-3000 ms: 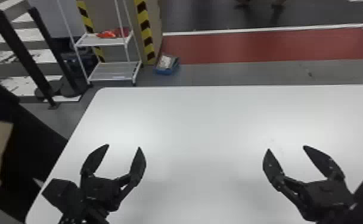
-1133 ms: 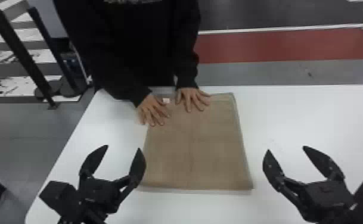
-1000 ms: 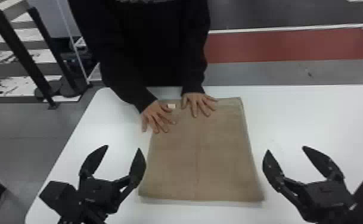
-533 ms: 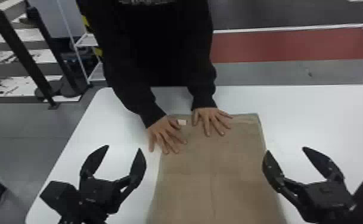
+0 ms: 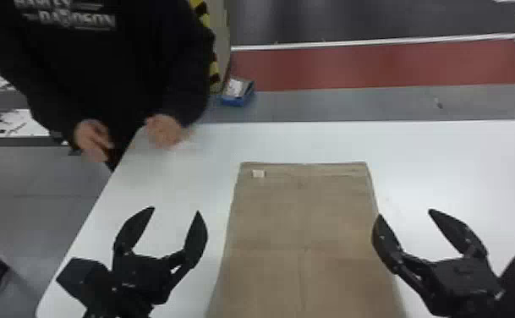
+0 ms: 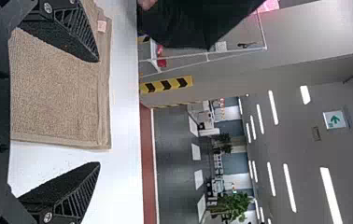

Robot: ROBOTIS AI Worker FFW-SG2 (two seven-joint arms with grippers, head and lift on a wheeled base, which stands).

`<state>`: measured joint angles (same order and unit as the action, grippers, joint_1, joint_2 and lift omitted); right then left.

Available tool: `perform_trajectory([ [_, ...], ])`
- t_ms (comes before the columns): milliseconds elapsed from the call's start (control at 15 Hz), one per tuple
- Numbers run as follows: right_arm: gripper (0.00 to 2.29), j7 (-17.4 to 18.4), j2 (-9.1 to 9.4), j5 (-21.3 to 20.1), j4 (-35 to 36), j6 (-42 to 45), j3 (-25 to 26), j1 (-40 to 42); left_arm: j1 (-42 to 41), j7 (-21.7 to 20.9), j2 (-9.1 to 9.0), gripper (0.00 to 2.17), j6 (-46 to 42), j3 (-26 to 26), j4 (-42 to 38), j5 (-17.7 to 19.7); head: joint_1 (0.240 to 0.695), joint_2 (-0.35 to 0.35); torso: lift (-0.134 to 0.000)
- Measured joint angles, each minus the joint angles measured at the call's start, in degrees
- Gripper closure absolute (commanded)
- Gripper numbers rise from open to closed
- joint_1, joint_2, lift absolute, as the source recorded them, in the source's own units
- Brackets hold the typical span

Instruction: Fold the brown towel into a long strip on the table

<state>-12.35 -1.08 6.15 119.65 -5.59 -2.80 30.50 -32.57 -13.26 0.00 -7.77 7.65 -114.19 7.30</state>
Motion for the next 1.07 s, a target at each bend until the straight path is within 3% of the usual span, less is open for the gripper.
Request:
perform_trajectory([
  [267, 0.09, 0.0, 0.03, 0.0, -0.1, 0.1, 0.1, 0.0, 1.5, -0.8, 0.0, 0.09, 0.7, -0.2, 0.2, 0.5, 0.695, 0.127, -0.123],
  [600, 0.09, 0.0, 0.02, 0.0, 0.2, 0.3, 0.4, 0.6, 8.2, -5.2, 0.0, 0.15, 9.3, -0.4, 1.1, -0.7, 0.695, 0.098, -0.123],
  [800, 0.09, 0.0, 0.02, 0.0, 0.4, 0.6, 1.0, 1.1, 14.4, -10.3, 0.0, 0.15, 20.4, 0.2, 2.4, -1.8, 0.695, 0.067, -0.123],
  [1067, 0.09, 0.0, 0.03, 0.0, 0.4, 0.7, 1.0, 1.2, 23.2, -13.9, 0.0, 0.15, 33.2, 0.5, 6.2, -5.0, 0.695, 0.052, -0.123],
])
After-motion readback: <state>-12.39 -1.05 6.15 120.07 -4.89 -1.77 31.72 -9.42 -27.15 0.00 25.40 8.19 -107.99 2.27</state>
